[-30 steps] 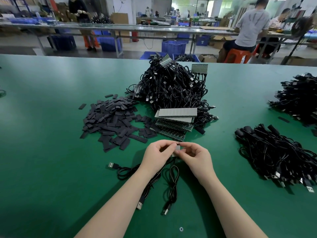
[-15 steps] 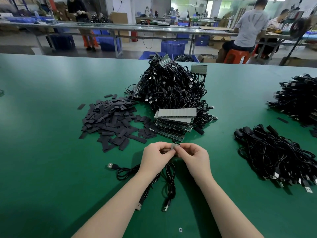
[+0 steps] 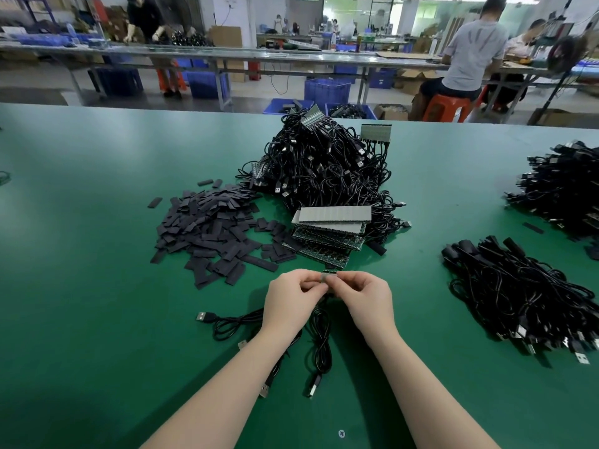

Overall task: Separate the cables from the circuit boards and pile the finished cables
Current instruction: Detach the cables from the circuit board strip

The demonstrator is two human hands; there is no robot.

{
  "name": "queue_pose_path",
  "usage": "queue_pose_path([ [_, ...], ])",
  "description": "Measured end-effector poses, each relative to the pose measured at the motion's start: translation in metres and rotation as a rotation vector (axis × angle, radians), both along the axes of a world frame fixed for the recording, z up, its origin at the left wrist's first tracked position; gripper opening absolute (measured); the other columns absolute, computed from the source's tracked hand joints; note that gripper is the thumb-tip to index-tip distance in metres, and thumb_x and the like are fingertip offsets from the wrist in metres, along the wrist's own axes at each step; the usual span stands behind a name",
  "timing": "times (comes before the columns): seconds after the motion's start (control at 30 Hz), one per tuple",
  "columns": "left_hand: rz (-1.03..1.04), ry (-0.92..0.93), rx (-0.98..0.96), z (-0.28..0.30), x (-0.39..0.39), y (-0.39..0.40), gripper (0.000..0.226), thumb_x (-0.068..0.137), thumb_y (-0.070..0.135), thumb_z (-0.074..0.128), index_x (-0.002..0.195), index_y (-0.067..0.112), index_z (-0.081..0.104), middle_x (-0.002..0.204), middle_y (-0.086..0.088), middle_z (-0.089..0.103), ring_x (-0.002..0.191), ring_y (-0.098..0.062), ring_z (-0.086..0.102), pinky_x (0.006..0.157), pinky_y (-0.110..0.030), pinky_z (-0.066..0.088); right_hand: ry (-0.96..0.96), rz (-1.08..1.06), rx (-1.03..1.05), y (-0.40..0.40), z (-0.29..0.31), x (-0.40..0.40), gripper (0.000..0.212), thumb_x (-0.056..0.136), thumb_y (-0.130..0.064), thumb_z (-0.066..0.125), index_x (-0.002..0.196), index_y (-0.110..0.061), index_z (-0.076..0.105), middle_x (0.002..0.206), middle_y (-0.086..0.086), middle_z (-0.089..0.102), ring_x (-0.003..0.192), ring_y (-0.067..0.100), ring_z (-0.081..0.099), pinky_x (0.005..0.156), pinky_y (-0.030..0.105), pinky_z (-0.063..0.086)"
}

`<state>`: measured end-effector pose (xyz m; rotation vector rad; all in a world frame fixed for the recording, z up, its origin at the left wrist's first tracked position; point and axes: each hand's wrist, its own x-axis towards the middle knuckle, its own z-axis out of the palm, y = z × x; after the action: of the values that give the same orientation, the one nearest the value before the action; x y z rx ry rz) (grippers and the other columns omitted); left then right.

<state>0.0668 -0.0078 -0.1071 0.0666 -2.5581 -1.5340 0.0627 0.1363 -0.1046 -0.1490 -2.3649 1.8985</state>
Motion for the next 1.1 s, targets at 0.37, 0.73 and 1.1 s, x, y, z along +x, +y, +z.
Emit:
queue_pose_path([
  [0.37,0.049,-0.026,-0.078,-0.004,-0.003,0.004,0.008,0.078,0.031,0.072,0.073,0.033,0.065,0.071,0.019,0.067,0.068,0.005,0.062,0.071,-0.029,0.056,0.082,-0.091,0.057,-0.012,-0.004,0.005,0.015,0.083,-0.019,0.08,0.071,-0.023,0.072,0.065,-0.013,0.07,0.063,-0.006,0.062,0.06,0.007,0.044],
  [0.73,0.068,0.015,-0.081,-0.004,0.0,0.005,0.013,0.083,0.031,0.07,0.073,0.034,0.062,0.071,0.018,0.066,0.07,0.005,0.061,0.069,-0.024,0.055,0.089,-0.125,0.099,-0.017,-0.007,0.004,0.019,0.086,-0.021,0.077,0.07,-0.027,0.069,0.067,-0.016,0.07,0.067,-0.002,0.064,0.061,0.01,0.045],
  [1.1,0.009,-0.07,0.257,0.031,-0.005,-0.014,0.017,0.085,0.041,0.068,0.087,0.024,0.065,0.076,0.012,0.069,0.07,0.001,0.061,0.066,-0.014,0.049,0.085,-0.11,0.266,-0.016,-0.007,0.005,0.023,0.094,-0.027,0.068,0.113,-0.018,0.075,0.099,-0.009,0.074,0.086,0.0,0.063,0.077,0.008,0.041],
])
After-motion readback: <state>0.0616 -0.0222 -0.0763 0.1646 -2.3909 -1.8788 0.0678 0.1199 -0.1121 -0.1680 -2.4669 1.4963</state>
